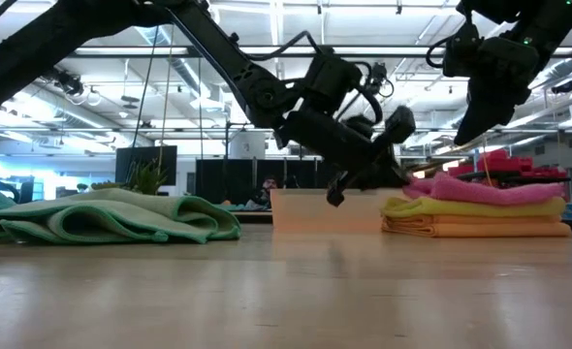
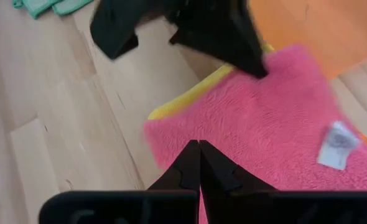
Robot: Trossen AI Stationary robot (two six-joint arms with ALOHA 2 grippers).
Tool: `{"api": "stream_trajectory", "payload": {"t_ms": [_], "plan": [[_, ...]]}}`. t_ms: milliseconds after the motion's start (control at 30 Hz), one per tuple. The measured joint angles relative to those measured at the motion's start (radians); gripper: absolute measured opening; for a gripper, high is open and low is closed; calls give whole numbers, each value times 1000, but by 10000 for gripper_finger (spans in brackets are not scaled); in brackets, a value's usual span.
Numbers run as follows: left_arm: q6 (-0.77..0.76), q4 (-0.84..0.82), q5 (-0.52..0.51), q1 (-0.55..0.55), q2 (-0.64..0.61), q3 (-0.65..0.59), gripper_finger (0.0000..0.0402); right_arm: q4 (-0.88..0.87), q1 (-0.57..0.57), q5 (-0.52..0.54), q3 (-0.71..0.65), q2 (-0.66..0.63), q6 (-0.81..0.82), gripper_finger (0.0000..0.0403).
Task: Fold microfiber towels
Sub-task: Stack the pink microfiber cloth on top of the yellow microfiber cloth
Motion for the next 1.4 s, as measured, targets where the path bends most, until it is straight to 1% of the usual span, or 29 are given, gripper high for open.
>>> {"api": "stream_trajectory", "payload": {"t_ms": [100, 167, 267, 333, 467, 600, 700, 800, 867, 933, 1000, 1100, 1167, 1300, 1400], "plan": [[27, -11, -8, 2, -2, 0, 29, 0, 0, 0, 0, 0, 1, 7], [27, -21, 17, 2, -2, 0, 29, 0, 0, 0, 0, 0, 6, 7], [55, -50, 50, -3, -2, 0, 39, -28, 0, -4, 0, 3, 73, 7], [80, -64, 52, -4, -1, 0, 55, -78, 0, -31, 1, 20, 91, 7], [109, -62, 51, 14, -19, -1, 98, -166, 14, -42, 1, 59, 123, 6], [122, -77, 42, 42, -53, -1, 143, -167, 22, -41, 1, 72, 123, 5], [195, -120, 41, 53, -83, -1, 174, -167, 21, -36, 1, 71, 120, 5], [253, -153, 52, 54, -104, -1, 198, -171, 21, -28, 1, 71, 118, 4], [288, -145, 77, 35, -107, -1, 206, -187, 21, -47, 1, 71, 131, 4], [316, -155, 92, 0, -104, -1, 206, -237, 21, -66, 1, 71, 150, 4], [375, -155, 97, -43, -97, -1, 199, -282, 21, -64, 1, 71, 164, 4], [493, -146, 49, -112, -95, -2, 180, -314, 21, -47, 1, 71, 173, 4], [545, -135, 7, -149, -95, -2, 168, -315, 21, -40, 1, 71, 175, 4], [575, -133, -95, -184, -91, -2, 148, -315, 21, -6, 0, 96, 182, 3], [560, -134, -114, -171, -77, -2, 136, -313, 14, 4, 0, 140, 178, 3]]}}
